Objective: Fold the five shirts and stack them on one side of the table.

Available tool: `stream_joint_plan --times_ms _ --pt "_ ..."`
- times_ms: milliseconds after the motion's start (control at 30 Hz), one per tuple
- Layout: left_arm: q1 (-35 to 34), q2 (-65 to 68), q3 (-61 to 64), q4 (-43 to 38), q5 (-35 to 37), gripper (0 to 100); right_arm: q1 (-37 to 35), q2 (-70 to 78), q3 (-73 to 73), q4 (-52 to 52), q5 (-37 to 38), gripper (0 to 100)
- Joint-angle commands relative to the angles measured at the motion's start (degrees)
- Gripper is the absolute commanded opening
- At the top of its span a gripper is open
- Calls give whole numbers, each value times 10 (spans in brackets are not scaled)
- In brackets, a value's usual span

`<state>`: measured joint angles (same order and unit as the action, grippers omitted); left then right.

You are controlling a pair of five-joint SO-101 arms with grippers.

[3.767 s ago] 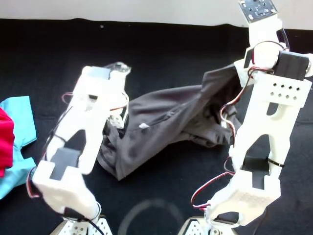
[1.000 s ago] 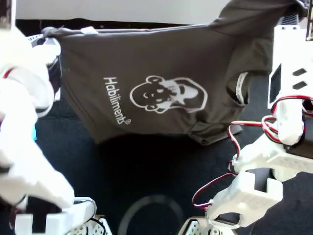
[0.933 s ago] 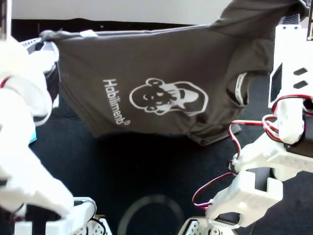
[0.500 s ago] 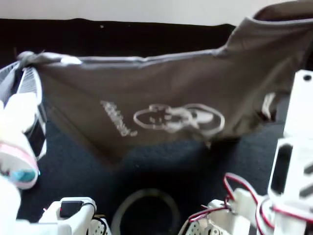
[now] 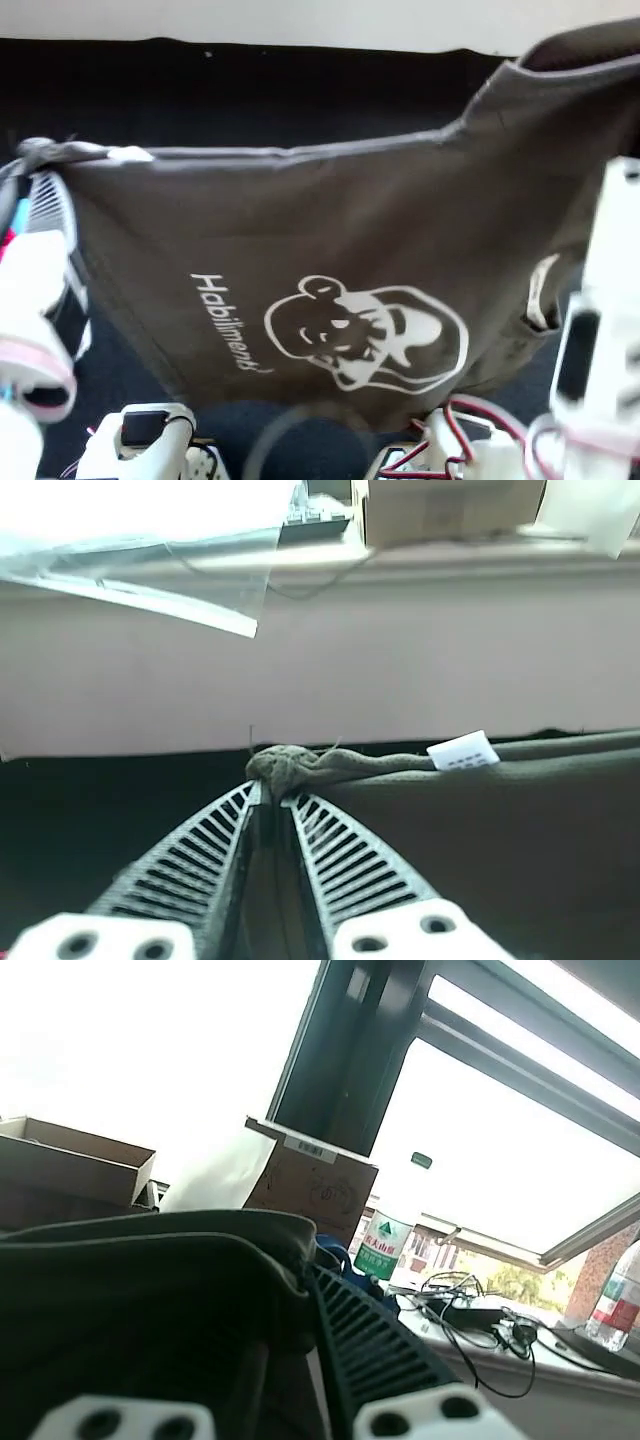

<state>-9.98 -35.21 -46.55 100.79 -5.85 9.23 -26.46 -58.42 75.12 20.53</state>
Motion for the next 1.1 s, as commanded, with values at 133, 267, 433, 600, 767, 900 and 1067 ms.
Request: stream_joint_plan --times_ms 133,267,433,600,767,900,1067 --pt "-10 4 206 -117 -35 8 6 47 182 -88 -3 5" --pt "-10 40 286 -187 -35 8 5 80 255 -124 -3 5" --pt "-8 141 306 -254 -35 8 -15 145 292 -158 14 5" --pt "-8 261 260 -287 -60 8 -39 225 292 -199 20 5" --pt "-10 384 158 -285 -63 8 -65 293 292 -253 20 5" --pt "-10 481 95 -286 -62 8 -88 346 292 -257 18 5" --pt "-9 599 22 -289 -61 8 -104 425 292 -255 18 5"
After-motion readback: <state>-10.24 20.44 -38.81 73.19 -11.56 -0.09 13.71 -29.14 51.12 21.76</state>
